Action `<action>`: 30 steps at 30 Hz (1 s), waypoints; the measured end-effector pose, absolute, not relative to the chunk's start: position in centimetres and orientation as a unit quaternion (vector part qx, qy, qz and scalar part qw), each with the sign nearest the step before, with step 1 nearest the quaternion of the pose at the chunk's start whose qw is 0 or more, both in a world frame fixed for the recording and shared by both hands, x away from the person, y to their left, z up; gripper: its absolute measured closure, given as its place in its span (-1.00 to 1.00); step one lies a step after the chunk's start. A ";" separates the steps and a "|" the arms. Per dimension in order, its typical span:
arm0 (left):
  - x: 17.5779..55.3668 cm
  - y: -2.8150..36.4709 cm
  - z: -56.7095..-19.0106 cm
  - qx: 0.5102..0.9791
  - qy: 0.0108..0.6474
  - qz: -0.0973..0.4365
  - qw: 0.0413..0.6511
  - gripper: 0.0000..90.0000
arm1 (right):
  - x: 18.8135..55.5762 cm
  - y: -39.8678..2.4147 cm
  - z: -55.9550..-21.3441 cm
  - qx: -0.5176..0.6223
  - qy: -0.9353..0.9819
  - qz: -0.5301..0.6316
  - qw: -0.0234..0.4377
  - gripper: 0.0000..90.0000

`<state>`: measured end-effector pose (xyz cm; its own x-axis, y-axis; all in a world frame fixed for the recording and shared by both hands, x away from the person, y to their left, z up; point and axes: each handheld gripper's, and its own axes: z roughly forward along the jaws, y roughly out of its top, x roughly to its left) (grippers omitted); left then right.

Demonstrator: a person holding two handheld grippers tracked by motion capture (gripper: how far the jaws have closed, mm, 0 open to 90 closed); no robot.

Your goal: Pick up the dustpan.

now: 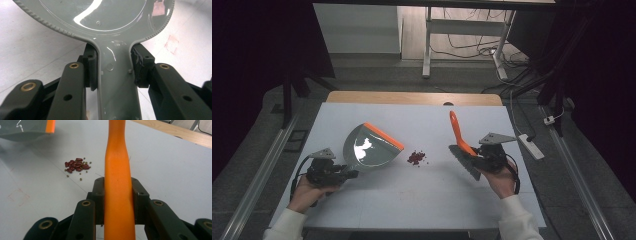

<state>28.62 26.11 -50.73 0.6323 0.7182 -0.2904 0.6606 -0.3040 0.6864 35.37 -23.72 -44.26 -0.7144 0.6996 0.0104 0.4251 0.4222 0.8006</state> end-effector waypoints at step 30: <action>29.9 24.7 -49.4 0.859 0.347 -0.001 0.376 0.36 | 38.0 -19.0 -44.8 0.319 0.842 0.407 0.156 0.56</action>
